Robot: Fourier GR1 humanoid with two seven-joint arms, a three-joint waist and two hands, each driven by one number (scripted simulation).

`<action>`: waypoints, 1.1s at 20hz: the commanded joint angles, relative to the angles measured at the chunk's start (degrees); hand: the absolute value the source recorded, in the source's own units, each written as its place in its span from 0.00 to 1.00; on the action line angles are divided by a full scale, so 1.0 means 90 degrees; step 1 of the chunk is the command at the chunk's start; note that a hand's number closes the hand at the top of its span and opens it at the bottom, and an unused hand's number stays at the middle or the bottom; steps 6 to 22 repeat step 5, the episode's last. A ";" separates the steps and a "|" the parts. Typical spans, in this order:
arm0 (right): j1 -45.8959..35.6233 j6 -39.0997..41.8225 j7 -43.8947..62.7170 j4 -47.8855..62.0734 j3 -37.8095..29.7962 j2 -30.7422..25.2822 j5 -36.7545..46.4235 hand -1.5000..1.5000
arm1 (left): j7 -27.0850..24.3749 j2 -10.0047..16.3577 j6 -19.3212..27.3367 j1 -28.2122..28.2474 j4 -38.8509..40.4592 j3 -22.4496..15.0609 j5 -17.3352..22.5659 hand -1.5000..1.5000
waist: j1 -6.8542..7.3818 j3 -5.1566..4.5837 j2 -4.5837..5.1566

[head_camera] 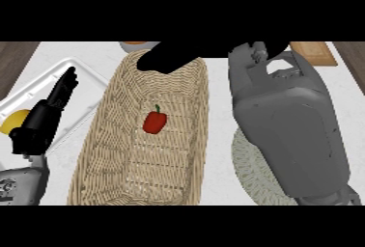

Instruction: Pick the bell pepper from the placemat and place it in the basket

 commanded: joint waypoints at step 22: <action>0.0942 -0.0513 -0.0051 -0.0915 -0.1365 -0.0838 -0.0010 0.00 | 0.0195 0.0067 -0.0087 -0.0161 -0.0014 0.0170 0.0159 0.50 | -0.0049 0.0003 0.0000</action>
